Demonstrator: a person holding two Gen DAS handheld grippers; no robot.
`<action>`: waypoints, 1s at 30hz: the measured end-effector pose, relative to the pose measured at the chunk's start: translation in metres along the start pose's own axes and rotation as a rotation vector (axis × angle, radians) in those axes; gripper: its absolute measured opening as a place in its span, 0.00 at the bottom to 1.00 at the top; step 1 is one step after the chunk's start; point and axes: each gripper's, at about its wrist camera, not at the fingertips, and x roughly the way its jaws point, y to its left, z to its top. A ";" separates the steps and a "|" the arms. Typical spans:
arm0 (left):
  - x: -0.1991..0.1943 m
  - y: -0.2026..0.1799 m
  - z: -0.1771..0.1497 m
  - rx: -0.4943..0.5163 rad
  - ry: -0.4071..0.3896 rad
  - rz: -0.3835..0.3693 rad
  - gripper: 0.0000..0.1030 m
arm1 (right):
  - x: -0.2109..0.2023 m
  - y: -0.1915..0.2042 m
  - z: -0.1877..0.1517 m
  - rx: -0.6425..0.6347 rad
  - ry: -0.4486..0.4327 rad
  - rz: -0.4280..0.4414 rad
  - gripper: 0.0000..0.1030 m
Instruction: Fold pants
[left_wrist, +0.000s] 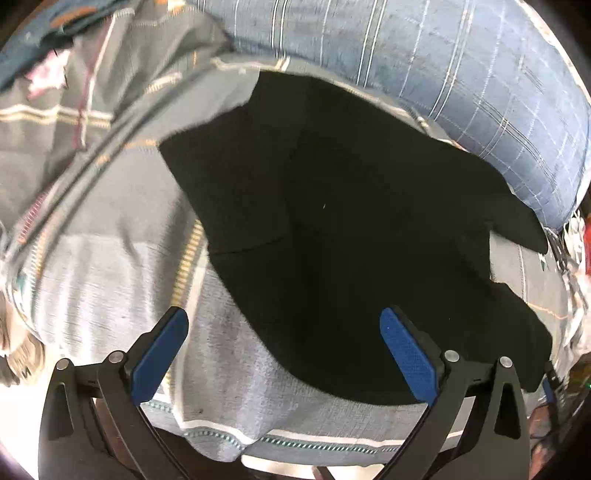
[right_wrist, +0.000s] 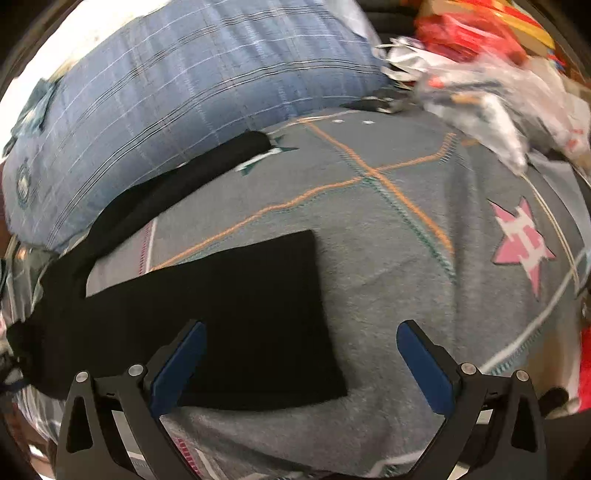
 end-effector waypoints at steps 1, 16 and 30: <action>0.004 0.000 0.001 -0.012 0.010 -0.013 1.00 | 0.001 0.004 -0.001 -0.020 -0.004 0.013 0.99; -0.009 0.038 -0.004 -0.200 0.035 -0.188 0.06 | -0.032 -0.010 0.061 -0.114 -0.137 0.095 0.00; 0.002 0.019 -0.005 -0.105 0.000 -0.152 0.45 | 0.010 -0.003 0.009 -0.085 -0.010 0.179 0.23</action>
